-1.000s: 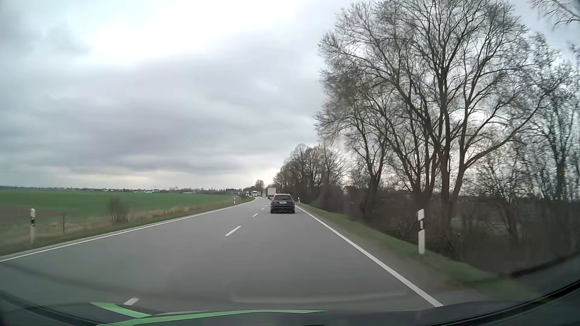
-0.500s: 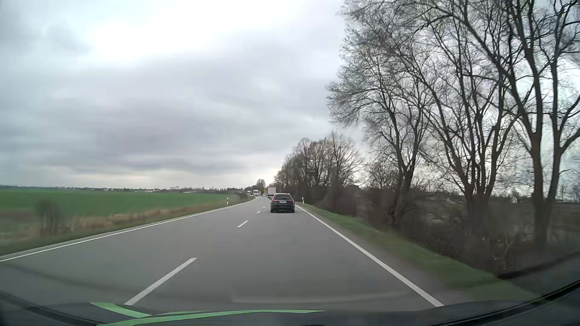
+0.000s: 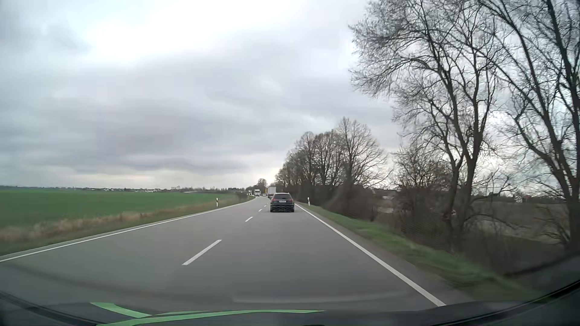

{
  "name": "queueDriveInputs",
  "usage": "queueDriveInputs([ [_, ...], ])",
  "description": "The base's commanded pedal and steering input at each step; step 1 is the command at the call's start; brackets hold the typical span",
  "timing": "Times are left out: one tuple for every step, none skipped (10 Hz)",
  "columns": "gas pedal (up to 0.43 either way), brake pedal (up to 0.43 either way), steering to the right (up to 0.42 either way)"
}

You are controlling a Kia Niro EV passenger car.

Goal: Follow the waypoints while adhering to traffic rules and regulations

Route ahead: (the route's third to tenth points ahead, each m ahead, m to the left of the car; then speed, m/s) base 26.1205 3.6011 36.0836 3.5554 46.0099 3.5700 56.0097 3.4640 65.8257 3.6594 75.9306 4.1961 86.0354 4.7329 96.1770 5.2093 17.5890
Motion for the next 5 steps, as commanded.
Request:
queueDriveInputs([
  [0.189,0.000,-0.002],
  [0.189,0.000,-0.002],
  [0.189,0.000,-0.002],
  [0.189,0.000,-0.002],
  [0.189,0.000,-0.002],
])
